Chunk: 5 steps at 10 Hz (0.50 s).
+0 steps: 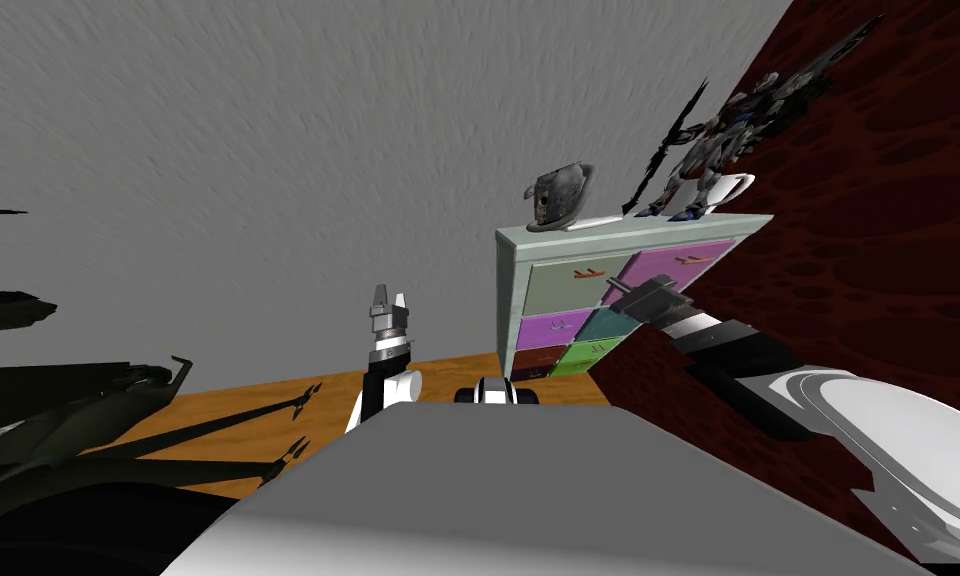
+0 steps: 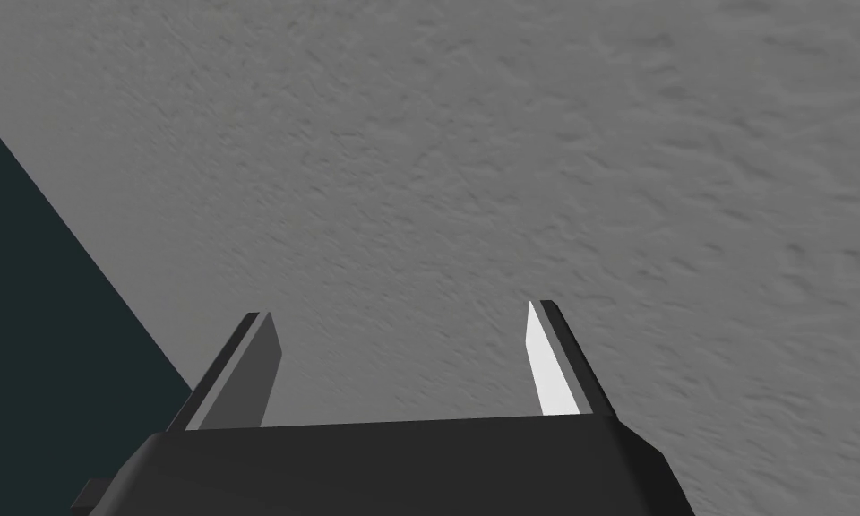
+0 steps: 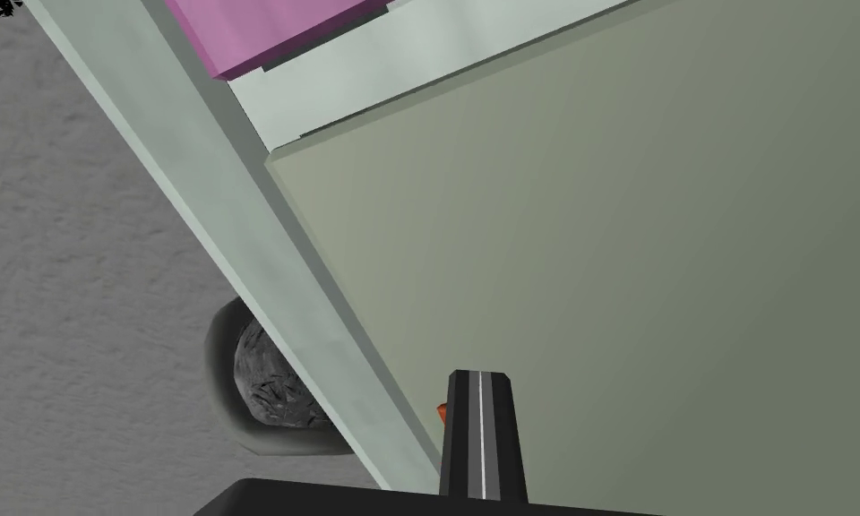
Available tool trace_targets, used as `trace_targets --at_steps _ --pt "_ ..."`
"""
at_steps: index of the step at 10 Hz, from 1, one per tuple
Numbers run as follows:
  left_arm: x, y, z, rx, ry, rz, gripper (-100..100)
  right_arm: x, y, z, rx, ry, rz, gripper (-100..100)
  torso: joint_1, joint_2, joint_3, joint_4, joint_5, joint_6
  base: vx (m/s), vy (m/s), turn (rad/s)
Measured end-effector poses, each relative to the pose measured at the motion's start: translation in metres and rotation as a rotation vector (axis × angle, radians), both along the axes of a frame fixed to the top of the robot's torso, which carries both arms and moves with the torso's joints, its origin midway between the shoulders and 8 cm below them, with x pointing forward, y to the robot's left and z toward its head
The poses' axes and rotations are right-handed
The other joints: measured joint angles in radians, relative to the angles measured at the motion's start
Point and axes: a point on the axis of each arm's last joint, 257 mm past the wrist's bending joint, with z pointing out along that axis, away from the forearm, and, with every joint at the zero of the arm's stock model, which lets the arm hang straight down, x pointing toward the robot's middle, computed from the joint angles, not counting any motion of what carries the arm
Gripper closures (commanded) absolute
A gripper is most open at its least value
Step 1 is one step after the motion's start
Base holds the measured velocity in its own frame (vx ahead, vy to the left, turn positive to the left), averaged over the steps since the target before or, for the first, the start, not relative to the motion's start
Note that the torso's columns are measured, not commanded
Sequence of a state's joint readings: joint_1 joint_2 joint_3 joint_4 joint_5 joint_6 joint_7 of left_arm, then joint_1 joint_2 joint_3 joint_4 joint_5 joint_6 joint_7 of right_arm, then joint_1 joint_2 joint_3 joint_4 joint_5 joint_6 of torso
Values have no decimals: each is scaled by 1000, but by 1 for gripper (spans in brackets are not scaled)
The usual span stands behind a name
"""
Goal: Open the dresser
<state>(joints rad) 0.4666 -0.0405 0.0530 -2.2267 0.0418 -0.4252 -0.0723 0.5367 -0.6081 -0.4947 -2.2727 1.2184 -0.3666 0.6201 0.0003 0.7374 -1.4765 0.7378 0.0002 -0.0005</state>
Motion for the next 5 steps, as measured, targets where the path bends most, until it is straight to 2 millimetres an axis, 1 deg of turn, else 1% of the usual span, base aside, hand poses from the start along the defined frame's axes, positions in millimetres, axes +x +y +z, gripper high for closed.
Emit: trace_targets --at_steps 1,5 --pt "0 0 0 0 0 0 0 0 2 0 1 0 3 -100 0 3 1 1 0 -1 0 -8 54" --pt "0 0 0 0 0 0 0 0 9 5 -83 -46 -24 -100 -1 1 1 0 0 1 -27 -13 26"
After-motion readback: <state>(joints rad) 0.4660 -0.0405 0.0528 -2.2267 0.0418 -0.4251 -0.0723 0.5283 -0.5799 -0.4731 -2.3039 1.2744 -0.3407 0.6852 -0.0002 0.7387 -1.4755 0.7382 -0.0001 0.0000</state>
